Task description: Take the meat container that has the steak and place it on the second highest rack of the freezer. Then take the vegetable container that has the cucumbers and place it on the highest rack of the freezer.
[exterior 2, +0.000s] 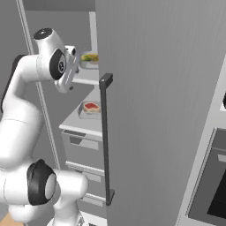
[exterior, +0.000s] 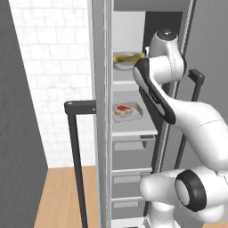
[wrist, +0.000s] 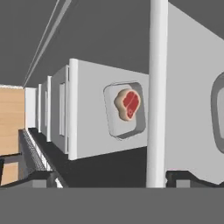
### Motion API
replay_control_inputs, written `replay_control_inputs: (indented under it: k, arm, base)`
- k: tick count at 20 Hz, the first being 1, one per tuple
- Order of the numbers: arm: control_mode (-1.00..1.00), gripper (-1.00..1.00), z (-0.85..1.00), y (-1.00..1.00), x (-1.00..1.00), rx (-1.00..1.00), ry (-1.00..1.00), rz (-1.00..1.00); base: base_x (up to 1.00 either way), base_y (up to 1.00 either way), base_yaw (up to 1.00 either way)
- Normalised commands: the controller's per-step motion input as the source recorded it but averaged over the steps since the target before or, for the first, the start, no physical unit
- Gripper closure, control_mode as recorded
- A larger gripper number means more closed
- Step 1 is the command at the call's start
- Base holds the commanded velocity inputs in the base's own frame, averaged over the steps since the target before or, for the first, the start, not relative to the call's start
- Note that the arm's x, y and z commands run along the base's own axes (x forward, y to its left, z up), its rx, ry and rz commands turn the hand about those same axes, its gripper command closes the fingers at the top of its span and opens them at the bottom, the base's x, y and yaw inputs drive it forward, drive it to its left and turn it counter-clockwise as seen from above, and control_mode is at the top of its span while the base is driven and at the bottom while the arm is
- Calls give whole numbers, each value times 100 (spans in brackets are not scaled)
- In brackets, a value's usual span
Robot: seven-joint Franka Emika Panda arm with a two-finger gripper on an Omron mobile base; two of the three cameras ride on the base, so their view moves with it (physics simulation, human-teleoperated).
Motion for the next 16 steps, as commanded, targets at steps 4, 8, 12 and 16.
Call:
replay_control_inputs:
  k: [4,8,12,16]
  arm:
    - [-100,-100,-27,3,-100,0,8,-3]
    - [-100,-100,-39,0,-100,0,6,0]
    - [-100,-100,-37,-17,-96,2,4,0]
    - [-100,-100,-13,-8,-34,1,0,0]
  base:
    - [0,0,0]
    - [0,0,0]
    - [0,0,0]
    - [0,0,0]
